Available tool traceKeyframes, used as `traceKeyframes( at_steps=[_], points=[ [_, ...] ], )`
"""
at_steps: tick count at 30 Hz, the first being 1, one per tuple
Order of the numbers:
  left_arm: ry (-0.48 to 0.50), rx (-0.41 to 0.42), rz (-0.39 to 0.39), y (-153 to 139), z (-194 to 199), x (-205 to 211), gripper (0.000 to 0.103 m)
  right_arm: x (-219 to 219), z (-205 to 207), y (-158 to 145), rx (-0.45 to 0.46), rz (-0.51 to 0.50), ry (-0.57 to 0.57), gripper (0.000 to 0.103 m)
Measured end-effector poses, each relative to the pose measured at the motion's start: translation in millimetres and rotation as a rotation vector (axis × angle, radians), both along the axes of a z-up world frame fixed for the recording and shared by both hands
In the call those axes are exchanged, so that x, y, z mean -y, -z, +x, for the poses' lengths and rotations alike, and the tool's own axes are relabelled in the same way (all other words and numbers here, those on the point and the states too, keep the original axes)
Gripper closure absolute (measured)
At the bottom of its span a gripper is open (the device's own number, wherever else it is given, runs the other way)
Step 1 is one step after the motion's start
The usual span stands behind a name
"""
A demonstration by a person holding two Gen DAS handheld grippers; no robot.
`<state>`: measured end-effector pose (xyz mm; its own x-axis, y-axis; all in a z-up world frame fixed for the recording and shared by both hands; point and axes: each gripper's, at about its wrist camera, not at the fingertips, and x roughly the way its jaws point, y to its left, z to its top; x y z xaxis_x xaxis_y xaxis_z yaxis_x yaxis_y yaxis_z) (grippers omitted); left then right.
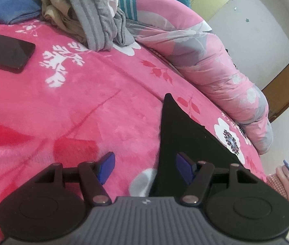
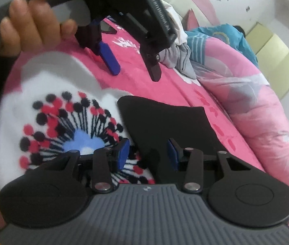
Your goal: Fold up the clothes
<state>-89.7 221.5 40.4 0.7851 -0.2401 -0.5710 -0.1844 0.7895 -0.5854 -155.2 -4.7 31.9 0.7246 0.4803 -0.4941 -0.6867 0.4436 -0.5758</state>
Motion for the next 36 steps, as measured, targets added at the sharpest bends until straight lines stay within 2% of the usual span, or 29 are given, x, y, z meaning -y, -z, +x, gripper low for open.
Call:
traceKeyframes(
  at_steps=[7, 12, 16, 18, 20, 23, 26, 29, 31, 32, 36],
  points=[
    [0.007, 0.004, -0.035, 4.0, 8.0, -7.8, 0.037, -17.8, 10.9, 9.1, 0.055, -0.055, -0.023, 0.067],
    [0.015, 0.004, -0.042, 5.1, 11.4, -9.2, 0.037, -31.1, 16.0, 13.3, 0.078, -0.088, -0.043, 0.077],
    [0.03, 0.0, -0.049, 5.8, 16.1, -8.8, 0.036, -40.4, 17.2, 16.1, 0.095, -0.107, -0.057, 0.082],
    [0.045, -0.005, -0.052, 5.5, 21.5, -7.9, 0.036, -45.3, 17.8, 17.2, 0.102, -0.113, -0.064, 0.09],
    [0.069, -0.008, -0.053, 3.8, 29.5, -6.1, 0.035, -44.5, 20.2, 14.0, 0.08, -0.071, -0.048, 0.098],
    [0.119, -0.015, -0.053, 1.4, 47.7, -3.7, 0.033, -35.9, 27.3, 1.6, 0.013, 0.053, 0.006, 0.1],
    [0.185, -0.046, -0.103, 2.8, 73.7, -1.4, 0.03, -22.4, 37.1, -14.9, -0.069, 0.197, 0.069, 0.1],
    [0.247, -0.094, -0.181, 8.1, 99.3, 0.0, 0.028, -12.9, 44.7, -24.3, -0.115, 0.289, 0.101, 0.1],
    [0.284, -0.144, -0.253, 17.4, 117.0, 1.2, 0.026, -11.3, 46.3, -23.6, -0.121, 0.304, 0.1, 0.1],
    [0.289, -0.164, -0.265, 21.3, 125.0, 2.2, 0.027, -10.5, 47.1, -23.3, -0.123, 0.311, 0.1, 0.1],
    [0.304, -0.194, -0.23, 26.1, 151.5, 8.5, 0.029, -7.3, 50.2, -21.9, -0.134, 0.339, 0.098, 0.1]
  ],
)
